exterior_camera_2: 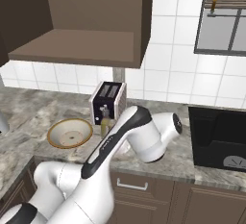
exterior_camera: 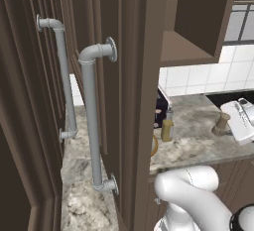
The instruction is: Retrieve the bottle and the shaker from the cabinet and place them next to the mixing bowl on the counter. Then add garlic from the fridge to the mixing bowl.
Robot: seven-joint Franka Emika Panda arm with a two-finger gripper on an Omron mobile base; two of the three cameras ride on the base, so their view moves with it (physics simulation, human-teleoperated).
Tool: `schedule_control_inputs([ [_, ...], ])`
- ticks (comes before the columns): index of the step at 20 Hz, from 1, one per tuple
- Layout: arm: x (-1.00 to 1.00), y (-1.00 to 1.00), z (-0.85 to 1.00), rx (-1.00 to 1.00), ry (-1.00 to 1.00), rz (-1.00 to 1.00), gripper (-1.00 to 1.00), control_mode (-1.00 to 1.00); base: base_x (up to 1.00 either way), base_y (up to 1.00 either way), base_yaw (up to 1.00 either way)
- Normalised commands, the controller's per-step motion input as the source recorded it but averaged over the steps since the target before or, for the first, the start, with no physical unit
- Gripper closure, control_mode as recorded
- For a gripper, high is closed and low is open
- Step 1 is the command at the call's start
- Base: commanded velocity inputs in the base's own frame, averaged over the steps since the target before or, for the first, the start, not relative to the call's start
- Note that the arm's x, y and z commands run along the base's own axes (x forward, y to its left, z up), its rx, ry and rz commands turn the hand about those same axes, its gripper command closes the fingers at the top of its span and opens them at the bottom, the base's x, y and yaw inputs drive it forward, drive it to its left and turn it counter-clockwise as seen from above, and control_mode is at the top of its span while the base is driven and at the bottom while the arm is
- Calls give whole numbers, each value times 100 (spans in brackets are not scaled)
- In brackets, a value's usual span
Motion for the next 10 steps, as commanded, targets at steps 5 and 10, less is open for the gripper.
schedule_control_inputs([
  [5, 2, -1, -52, 6, 0, 4, 100, -100, 0, 0, 0],
  [10, 3, 0, -58, 1, 0, 0, 100, -100, 0, 0, 0],
])
